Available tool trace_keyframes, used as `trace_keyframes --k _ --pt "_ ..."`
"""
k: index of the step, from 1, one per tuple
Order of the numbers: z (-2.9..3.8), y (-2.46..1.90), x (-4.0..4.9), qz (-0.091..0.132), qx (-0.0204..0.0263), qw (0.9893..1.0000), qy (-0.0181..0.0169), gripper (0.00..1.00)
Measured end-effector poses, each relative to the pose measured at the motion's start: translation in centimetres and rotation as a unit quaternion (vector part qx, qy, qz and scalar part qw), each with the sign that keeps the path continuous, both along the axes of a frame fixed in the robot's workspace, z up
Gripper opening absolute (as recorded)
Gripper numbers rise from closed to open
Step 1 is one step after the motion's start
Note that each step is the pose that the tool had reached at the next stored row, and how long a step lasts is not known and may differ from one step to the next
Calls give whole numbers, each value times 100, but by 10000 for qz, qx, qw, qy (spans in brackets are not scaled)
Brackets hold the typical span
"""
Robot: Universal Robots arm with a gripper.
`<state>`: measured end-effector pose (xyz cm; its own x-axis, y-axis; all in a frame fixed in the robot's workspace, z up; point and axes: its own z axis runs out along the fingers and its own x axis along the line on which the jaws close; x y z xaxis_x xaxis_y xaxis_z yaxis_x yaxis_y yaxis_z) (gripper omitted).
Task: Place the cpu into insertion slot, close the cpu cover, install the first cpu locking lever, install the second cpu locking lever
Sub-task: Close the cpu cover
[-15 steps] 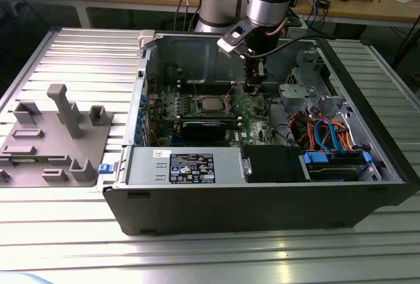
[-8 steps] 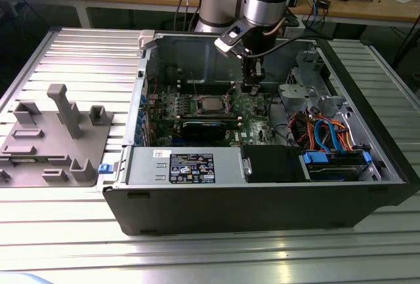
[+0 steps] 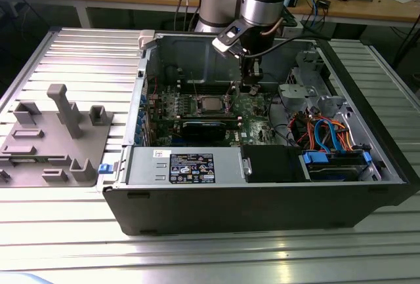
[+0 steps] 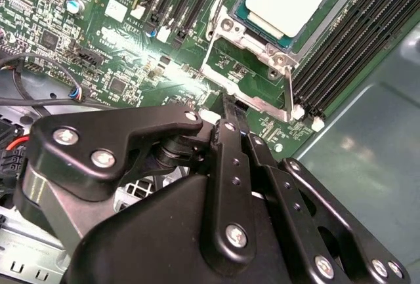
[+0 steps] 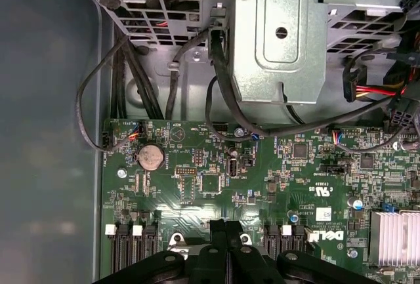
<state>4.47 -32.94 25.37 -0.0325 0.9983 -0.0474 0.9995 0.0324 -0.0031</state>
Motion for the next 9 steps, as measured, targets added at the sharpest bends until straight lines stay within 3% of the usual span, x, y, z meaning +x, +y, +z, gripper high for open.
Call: trace_keyframes --k 9 --pt "0 0 -30 0 0 10000 0 11"
